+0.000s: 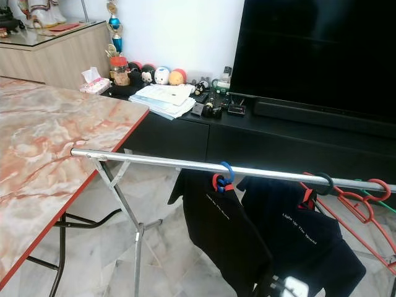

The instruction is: Hang hanger

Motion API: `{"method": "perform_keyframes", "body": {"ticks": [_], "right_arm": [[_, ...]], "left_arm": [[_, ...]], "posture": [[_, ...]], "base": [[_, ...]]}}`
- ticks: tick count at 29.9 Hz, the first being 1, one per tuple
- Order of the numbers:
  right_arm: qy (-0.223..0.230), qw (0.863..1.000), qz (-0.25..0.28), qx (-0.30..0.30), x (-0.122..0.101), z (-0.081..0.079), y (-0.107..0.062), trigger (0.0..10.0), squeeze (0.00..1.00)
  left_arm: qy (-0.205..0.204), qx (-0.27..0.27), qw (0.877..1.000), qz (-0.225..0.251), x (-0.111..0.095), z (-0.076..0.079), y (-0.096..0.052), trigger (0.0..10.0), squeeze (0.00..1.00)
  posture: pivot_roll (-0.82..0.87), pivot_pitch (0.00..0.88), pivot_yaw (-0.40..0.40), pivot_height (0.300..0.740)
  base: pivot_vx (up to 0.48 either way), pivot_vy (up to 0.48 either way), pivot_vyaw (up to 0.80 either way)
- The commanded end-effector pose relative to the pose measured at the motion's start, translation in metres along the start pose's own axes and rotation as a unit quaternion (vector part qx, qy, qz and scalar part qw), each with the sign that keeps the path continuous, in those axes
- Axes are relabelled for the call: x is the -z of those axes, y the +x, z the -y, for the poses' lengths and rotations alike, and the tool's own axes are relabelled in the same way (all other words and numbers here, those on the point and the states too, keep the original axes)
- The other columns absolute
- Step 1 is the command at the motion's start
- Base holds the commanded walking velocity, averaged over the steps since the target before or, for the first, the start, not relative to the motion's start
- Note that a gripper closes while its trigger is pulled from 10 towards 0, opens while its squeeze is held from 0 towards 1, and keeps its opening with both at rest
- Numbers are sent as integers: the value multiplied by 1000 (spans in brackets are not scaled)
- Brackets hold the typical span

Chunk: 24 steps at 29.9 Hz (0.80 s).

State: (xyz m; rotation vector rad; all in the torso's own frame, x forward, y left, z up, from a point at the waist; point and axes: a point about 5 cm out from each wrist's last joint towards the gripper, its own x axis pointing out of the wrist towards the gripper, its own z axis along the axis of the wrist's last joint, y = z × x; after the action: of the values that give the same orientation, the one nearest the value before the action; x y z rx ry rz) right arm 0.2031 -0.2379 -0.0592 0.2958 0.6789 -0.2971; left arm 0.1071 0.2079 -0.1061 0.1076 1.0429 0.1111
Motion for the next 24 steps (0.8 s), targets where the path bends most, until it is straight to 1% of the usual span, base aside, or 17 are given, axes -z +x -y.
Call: {"method": "perform_keyframes", "body": {"ticks": [1,2,3,4,5,7,13,14,15,16,17,18,21,23,24], "right_arm": [[0,999,43,-22,-13,-2,1,10000,0],[-4,998,55,-31,-18,-4,1,10000,0],[-4,998,55,-31,-18,-4,1,10000,0],[-8,996,77,-49,-24,-5,1,10000,0],[-14,991,112,-76,-35,-7,-2,10000,0],[-15,984,142,-108,-46,-9,-5,10000,0],[-15,984,142,-108,-46,-9,-5,10000,0],[-15,980,150,-132,-51,-12,-7,10000,0],[-26,964,196,-175,-83,-23,-9,10000,0],[-36,951,227,-206,-106,-32,-12,10000,0],[-44,941,249,-224,-122,-39,-15,10000,0],[-48,935,263,-232,-130,-43,-17,10000,0],[-51,931,273,-235,-135,-47,-19,10000,0],[-70,926,283,-242,-137,-50,-23,10000,0],[-64,925,289,-239,-138,-51,-25,10000,0]], "left_arm": [[-4,-2,1000,-10,5,1,-1,10000,0],[-5,-2,1000,-10,5,2,-1,10000,0],[-5,-2,1000,-10,5,2,-1,10000,0],[-9,-3,1000,-9,5,2,-1,10000,0],[-11,-2,1000,-8,5,2,-1,10000,0],[-8,-2,1000,-7,5,2,-1,10000,0],[-8,-2,1000,-7,5,2,-1,10000,0],[-6,-3,1000,-8,5,2,-1,10000,0],[1,-3,1000,-8,5,0,-1,10000,0],[6,-4,1000,-8,5,-1,-1,10000,0],[11,-4,1000,-9,6,-2,-1,10000,0],[13,-4,1000,-10,6,-2,-2,10000,0],[13,-5,1000,-10,7,-3,-2,10000,0],[15,-4,1000,-11,7,-4,-2,10000,0],[16,-4,1000,-11,7,-4,-2,10000,0]], "posture": [[88,0,-29,740],[88,0,-29,740],[88,0,-29,740],[87,0,-32,740],[81,0,-30,740],[74,0,-27,740],[74,0,-27,740],[72,0,-24,740],[61,0,-6,740],[61,0,-6,740],[66,0,-4,740],[67,0,-2,740],[68,0,2,740],[67,0,6,740],[64,0,8,740]], "base": [[0,0,0],[0,0,0],[0,0,0],[0,0,0],[0,0,0],[0,0,0],[0,0,0],[0,0,0],[0,0,0],[0,0,0],[0,0,0],[0,0,0],[0,0,0],[0,0,0],[0,0,0]]}}
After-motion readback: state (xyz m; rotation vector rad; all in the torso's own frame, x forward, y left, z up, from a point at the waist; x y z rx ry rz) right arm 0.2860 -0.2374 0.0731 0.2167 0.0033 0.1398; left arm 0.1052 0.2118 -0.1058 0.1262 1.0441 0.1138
